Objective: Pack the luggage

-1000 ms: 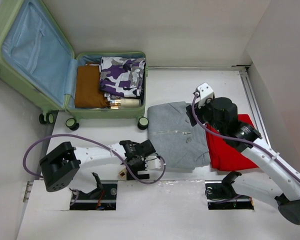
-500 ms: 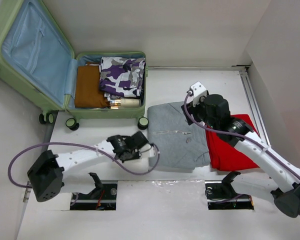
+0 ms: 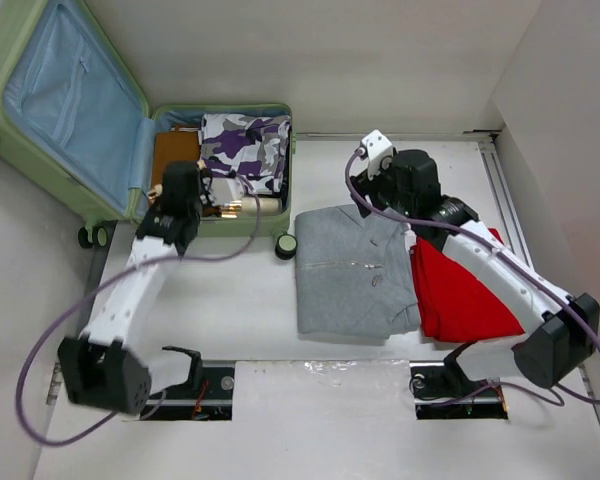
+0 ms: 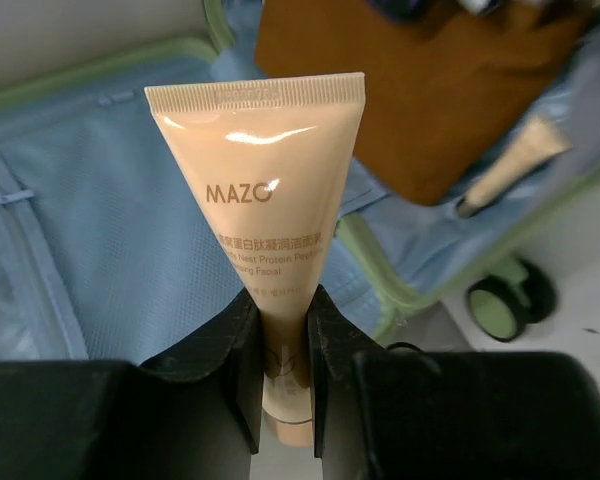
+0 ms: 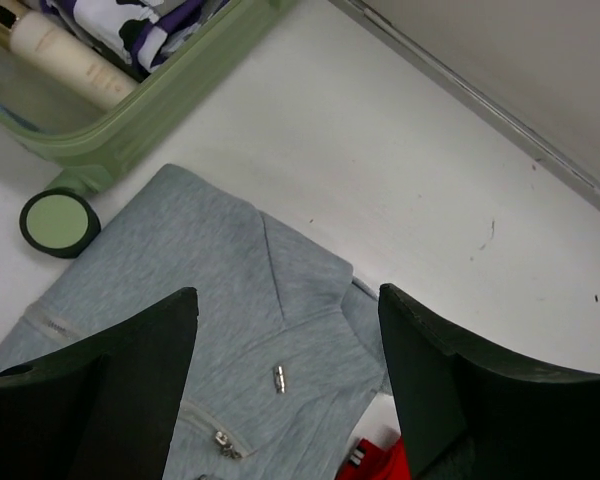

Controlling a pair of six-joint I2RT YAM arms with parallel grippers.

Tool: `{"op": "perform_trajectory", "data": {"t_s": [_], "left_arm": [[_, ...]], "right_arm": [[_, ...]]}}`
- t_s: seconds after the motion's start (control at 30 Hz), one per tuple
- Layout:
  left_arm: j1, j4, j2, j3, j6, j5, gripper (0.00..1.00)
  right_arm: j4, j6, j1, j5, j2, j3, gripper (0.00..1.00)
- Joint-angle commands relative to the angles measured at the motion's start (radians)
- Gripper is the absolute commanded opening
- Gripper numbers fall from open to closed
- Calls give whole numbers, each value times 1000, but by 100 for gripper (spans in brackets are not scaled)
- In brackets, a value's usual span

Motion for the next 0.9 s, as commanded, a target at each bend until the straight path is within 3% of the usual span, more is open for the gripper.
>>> {"op": "perform_trajectory", "data": {"t_s": [0.0, 0.1, 0.23, 0.6, 0.73, 0.87], "left_arm": [[146, 124, 163, 104, 165, 64, 0], [211, 190, 237, 104, 251, 185, 0], [211, 337, 305, 20, 299, 248, 0], [325, 287, 452, -35, 426, 339, 2], [325, 238, 452, -23, 437, 422, 12], [325, 247, 452, -23, 428, 478, 46]], "right_arm": [[81, -34, -42, -57, 38, 87, 77], [81, -54, -74, -97, 98, 138, 77], [81, -54, -106, -137, 177, 210, 77], [81, -63, -134, -146, 234, 221, 77], [81, -54, -134, -146, 234, 212, 77], [71, -54, -134, -146, 234, 223, 77]]}}
